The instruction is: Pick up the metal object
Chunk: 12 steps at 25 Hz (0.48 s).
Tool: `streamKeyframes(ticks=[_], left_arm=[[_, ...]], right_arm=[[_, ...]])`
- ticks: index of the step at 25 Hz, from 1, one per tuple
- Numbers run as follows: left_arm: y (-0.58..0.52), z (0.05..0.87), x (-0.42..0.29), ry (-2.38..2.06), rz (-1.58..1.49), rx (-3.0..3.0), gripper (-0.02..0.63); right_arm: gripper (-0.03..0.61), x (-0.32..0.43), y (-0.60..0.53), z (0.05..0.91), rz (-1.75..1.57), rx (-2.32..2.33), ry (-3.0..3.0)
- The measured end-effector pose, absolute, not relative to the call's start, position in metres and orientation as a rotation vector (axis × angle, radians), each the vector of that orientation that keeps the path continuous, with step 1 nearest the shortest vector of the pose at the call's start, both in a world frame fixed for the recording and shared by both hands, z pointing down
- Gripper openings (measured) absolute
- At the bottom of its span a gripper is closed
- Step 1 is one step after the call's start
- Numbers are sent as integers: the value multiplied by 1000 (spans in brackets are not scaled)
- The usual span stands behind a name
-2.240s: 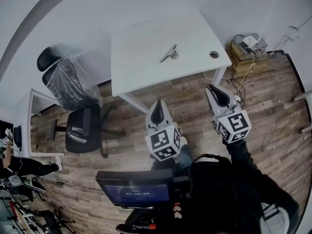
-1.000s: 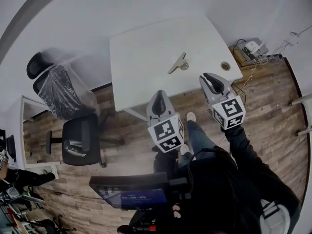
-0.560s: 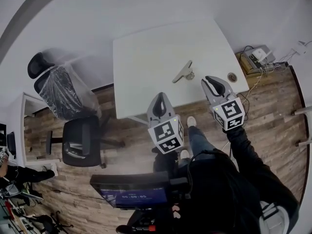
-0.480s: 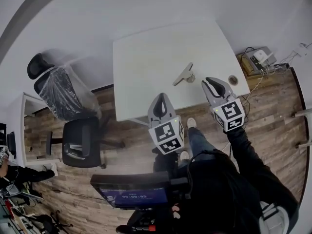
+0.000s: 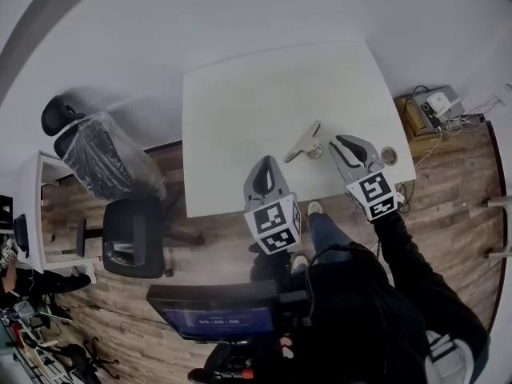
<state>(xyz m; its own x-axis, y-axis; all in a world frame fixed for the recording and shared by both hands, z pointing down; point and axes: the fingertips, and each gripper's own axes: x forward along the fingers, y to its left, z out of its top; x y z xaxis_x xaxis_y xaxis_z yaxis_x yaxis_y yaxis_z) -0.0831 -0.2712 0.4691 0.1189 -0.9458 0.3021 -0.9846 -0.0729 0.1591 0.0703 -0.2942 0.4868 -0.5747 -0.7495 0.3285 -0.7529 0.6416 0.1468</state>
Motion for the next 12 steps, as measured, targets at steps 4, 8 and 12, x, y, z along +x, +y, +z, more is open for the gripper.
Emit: streamKeyframes(ticks=[4,8,12], left_arm=[[-294,477,-76,-1875,196,2046,0],[-314,482,-74,-1886,212,1994,0],[-333,482,-72,-1898,218,1963,0]], right_arm=[[44,76,-318,498,2,1114,-2480],[72,74,-330,509,-46,958,-2454],[84,69,-336,520,-115,786,-2422]])
